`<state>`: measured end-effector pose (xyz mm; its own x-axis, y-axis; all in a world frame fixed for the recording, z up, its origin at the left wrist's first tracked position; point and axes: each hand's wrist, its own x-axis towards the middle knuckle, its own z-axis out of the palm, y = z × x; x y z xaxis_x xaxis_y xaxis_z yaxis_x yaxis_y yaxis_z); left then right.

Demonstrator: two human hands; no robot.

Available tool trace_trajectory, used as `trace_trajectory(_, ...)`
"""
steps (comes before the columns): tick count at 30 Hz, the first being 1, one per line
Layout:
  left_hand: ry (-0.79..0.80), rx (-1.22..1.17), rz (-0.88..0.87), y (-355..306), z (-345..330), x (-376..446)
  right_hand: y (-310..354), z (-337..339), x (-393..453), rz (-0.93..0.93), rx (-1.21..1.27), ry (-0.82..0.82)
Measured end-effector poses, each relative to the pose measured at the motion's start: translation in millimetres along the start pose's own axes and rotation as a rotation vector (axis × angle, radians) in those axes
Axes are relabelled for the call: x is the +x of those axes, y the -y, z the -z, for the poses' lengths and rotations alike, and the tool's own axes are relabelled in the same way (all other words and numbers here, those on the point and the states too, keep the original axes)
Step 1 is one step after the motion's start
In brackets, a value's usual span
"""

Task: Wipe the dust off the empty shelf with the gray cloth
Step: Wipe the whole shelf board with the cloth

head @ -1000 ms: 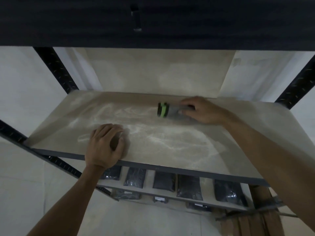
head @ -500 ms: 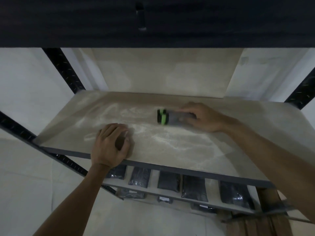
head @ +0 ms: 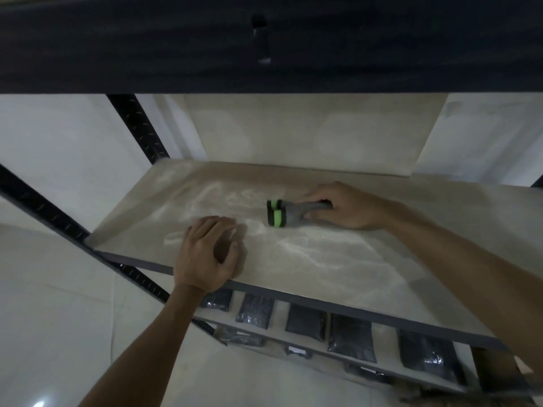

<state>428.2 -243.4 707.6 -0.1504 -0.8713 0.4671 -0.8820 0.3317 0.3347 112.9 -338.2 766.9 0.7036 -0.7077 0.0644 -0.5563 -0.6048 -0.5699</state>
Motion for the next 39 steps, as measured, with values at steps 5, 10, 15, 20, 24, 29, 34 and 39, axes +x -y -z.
trace_trajectory(5, 0.0, -0.01, 0.005, 1.5, -0.8, 0.8, -15.2, 25.6, 30.7, -0.091, -0.045, -0.268)
trace_trajectory(10, -0.007, -0.006, 0.004, 1.6, -1.6, 0.7, -28.0, 7.2, 41.1, -0.172, -0.163, -0.247)
trace_trajectory(15, -0.026, -0.012, -0.001, 2.5, -2.4, 0.3, 1.4, -12.3, 5.4, -0.025, 0.009, -0.038)
trace_trajectory(20, -0.014, -0.001, 0.015, 2.6, -2.0, 0.2, -7.1, 15.1, -3.0, -0.053, -0.007, -0.128)
trace_trajectory(24, -0.023, 0.015, 0.019, 2.5, -2.2, -1.2, -58.6, 28.3, -0.8, -0.265, -0.212, -0.225)
trace_trajectory(29, -0.016, 0.013, 0.013, 3.9, -2.6, -0.7, -37.9, -5.4, -22.6, -0.034, -0.128, -0.218)
trace_trajectory(34, -0.026, -0.004, 0.006, 4.6, -2.8, -1.5, 1.6, -14.3, -57.4, -0.05, -0.032, -0.024)
trace_trajectory(39, -0.021, -0.019, -0.001, 6.7, -3.7, -1.6, -27.3, 34.2, -70.0, -0.273, -0.134, -0.353)
